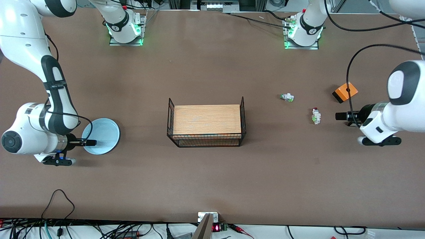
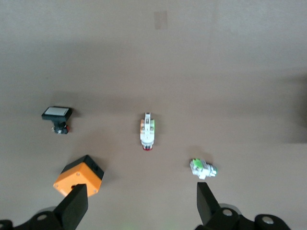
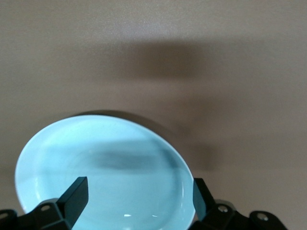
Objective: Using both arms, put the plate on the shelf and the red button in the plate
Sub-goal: 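Lift the plate with the right gripper while the left gripper grasps the button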
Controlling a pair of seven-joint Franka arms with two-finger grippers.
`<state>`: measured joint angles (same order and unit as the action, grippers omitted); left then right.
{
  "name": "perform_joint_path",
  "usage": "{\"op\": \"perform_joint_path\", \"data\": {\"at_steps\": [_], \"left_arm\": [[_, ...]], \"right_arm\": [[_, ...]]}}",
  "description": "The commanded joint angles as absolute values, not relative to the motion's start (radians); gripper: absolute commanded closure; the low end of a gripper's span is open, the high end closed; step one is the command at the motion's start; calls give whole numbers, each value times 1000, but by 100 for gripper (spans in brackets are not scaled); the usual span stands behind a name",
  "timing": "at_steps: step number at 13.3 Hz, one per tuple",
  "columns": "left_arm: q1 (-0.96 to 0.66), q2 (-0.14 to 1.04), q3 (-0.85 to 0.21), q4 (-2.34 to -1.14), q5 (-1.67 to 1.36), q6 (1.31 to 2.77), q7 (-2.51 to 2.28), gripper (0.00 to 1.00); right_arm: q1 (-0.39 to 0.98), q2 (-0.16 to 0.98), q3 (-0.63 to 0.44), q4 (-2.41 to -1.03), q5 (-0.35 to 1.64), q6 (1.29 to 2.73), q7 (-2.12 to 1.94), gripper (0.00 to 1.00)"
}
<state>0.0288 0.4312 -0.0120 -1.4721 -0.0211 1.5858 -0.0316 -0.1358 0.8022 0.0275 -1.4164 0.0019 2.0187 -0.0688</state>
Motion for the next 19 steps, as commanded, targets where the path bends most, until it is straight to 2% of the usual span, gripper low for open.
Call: {"op": "perform_joint_path", "data": {"at_steps": [1, 4, 5, 7, 8, 10, 13, 15, 19], "left_arm": [[37, 399, -12, -1619, -35, 1733, -3, 0], [34, 397, -12, -1686, -35, 1790, -3, 0], [35, 397, -14, -1736, -37, 1840, -3, 0], [40, 379, -14, -1843, -35, 1946, -3, 0], [40, 361, -14, -1897, -37, 1997, -3, 0], [40, 341, -15, -1982, -35, 2075, -3, 0], [44, 339, -26, -2083, -37, 2204, 14, 0], [46, 351, -26, -2152, -37, 2319, 63, 0], [44, 376, -26, -2163, -37, 2342, 67, 0]], "right_arm": [[-158, 836, 34, -1396, 8, 2051, -123, 3], [-178, 857, 35, -1396, 12, 2086, -179, 5], [-182, 859, 35, -1397, 14, 2089, -196, 8], [-183, 859, 34, -1399, 15, 2088, -206, 20], [-183, 859, 34, -1399, 14, 2088, -206, 37], [-183, 871, 35, -1399, 18, 2085, -195, 41], [-184, 873, 35, -1404, 18, 2065, -199, 83], [-187, 871, 35, -1404, 20, 1969, -198, 100], [-186, 850, 35, -1399, 110, 1884, -161, 100]]}}
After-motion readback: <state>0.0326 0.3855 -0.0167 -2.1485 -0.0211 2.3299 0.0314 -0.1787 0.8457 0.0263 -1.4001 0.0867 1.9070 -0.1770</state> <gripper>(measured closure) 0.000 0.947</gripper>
